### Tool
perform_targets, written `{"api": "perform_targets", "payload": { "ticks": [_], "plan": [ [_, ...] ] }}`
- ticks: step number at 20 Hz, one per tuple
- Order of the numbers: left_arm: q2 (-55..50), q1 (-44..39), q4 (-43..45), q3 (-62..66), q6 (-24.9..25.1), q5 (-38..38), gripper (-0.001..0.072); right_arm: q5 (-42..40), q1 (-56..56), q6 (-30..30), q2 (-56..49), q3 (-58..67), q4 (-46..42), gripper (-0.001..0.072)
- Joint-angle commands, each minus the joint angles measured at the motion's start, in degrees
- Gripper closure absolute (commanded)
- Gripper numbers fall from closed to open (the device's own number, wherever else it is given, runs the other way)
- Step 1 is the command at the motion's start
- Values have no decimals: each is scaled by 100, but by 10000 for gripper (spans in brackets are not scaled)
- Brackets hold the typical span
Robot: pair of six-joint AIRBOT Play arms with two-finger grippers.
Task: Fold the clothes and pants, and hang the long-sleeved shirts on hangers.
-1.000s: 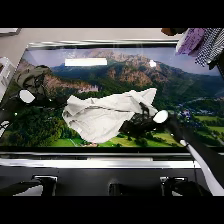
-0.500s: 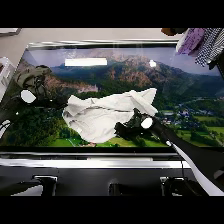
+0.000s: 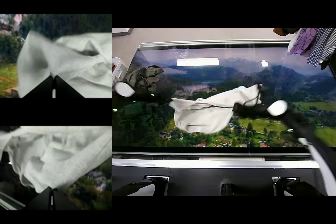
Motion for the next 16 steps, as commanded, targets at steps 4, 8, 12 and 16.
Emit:
{"api": "perform_targets", "payload": {
  "ticks": [4, 8, 12, 16],
  "plan": [
    [1410, 544, -2, 1600, -28, -1064, 691, 975, -1333, 44, 2098, 2435, -1644, 682],
    [2511, 549, 179, 2170, -549, -1064, 691, 828, -1349, 363, 2883, 3477, -2450, 682],
    [3423, 549, 601, 2218, -1126, -721, 691, 586, -1349, 946, 3104, 3932, -3143, 682],
    [3370, 544, 638, 2153, -1204, -372, 691, 634, -1349, 1394, 2494, 3928, -3274, 682]
  ]
}}
